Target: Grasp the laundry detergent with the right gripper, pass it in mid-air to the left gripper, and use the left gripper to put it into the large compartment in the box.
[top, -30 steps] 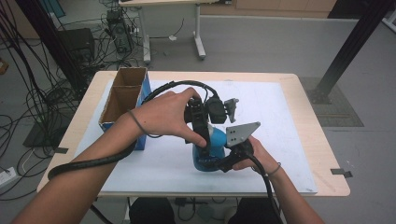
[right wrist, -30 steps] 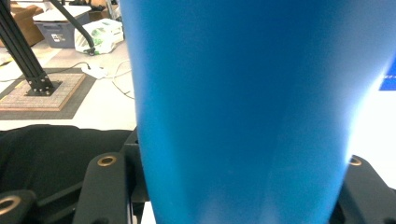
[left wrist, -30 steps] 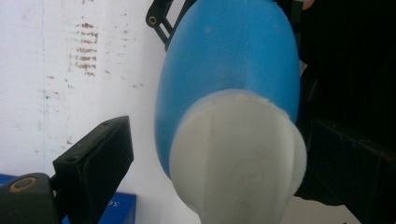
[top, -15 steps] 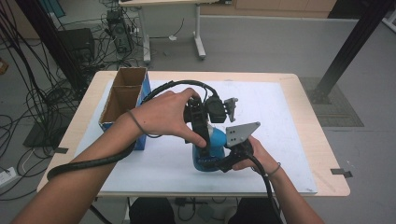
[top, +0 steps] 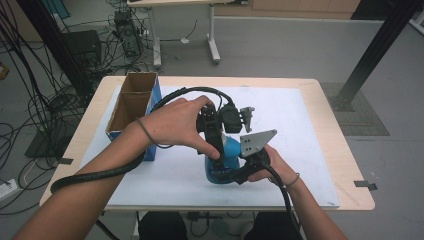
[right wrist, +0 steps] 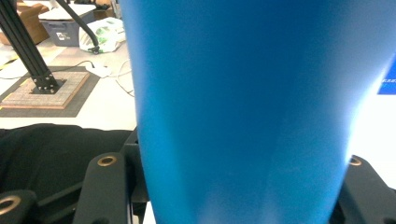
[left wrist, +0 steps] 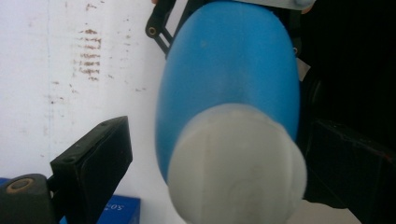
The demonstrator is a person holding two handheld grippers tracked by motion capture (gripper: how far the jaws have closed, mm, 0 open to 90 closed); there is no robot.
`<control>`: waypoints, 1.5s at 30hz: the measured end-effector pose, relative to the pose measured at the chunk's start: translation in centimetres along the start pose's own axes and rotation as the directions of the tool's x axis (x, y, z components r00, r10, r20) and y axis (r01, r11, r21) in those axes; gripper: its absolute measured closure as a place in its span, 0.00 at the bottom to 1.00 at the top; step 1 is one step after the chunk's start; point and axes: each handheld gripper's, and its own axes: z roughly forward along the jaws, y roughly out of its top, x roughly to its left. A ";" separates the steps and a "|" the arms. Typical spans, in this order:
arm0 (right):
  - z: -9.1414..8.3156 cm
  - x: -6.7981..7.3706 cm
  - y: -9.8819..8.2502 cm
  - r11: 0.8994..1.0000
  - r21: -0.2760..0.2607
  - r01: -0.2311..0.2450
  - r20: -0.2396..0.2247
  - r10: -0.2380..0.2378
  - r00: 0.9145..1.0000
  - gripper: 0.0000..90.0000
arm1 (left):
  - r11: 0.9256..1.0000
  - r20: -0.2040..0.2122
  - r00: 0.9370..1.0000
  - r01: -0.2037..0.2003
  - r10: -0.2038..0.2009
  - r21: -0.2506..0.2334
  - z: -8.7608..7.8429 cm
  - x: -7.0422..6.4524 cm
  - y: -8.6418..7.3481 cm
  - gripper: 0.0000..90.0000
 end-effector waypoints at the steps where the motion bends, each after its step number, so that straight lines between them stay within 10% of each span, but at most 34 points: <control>1: 0.0 -0.1 0.0 1.000 0.001 -0.003 -0.004 0.003 1.000 0.46 | 1.000 0.001 1.000 -0.003 0.003 0.001 0.0 0.0 0.0 0.10; 25: 0.3 -0.1 0.5 1.000 -0.001 0.011 -0.017 -0.011 1.000 0.46 | 0.999 -0.003 1.000 -0.024 0.024 0.042 1.1 -0.4 1.4 0.15; 45: 0.3 0.1 0.6 1.000 0.003 0.005 -0.012 -0.005 1.000 0.46 | 0.998 -0.013 0.999 -0.038 0.039 0.058 1.1 -0.5 1.6 0.42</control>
